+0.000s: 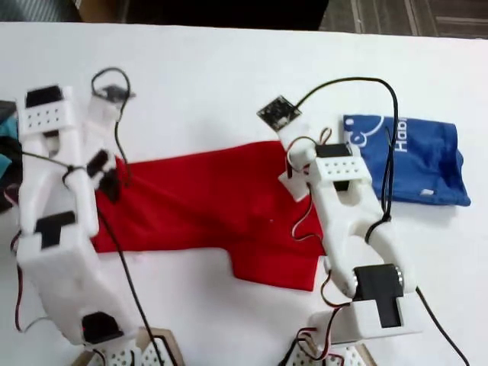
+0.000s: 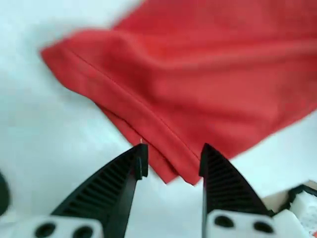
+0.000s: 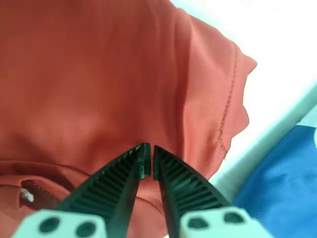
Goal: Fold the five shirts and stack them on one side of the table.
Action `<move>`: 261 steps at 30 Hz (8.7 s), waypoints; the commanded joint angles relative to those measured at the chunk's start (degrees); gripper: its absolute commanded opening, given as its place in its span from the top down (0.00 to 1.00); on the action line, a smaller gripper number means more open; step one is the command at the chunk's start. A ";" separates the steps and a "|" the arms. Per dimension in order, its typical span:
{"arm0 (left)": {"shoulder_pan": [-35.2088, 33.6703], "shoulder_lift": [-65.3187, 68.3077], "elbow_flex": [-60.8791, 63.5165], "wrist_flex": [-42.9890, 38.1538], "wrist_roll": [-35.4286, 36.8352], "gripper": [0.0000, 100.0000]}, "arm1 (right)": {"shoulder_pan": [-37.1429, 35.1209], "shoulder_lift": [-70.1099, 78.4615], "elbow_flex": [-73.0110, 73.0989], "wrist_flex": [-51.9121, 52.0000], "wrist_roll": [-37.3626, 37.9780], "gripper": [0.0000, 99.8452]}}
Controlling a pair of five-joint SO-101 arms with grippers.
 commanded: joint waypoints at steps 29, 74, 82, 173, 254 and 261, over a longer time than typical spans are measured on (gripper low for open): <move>-4.66 -31.82 53.67 -34.29 -10.37 0.88 | 0.48 -0.66 -2.55 -0.31 -0.35 0.98; 5.71 1.93 10.51 -26.73 6.59 0.97 | -4.88 27.38 -35.08 10.33 -11.69 0.98; 1.32 15.65 -5.41 -17.49 6.42 0.97 | 3.12 38.46 -43.87 10.68 -11.69 0.98; 2.64 -4.84 30.64 -33.05 9.41 0.97 | -10.59 1.19 1.05 -2.24 -11.78 0.98; 2.64 -4.75 30.73 -33.05 9.32 0.97 | -14.46 -3.47 -9.23 23.60 13.10 0.98; 2.64 -4.75 30.73 -33.05 9.32 0.97 | -13.76 8.57 -25.49 27.65 16.70 0.98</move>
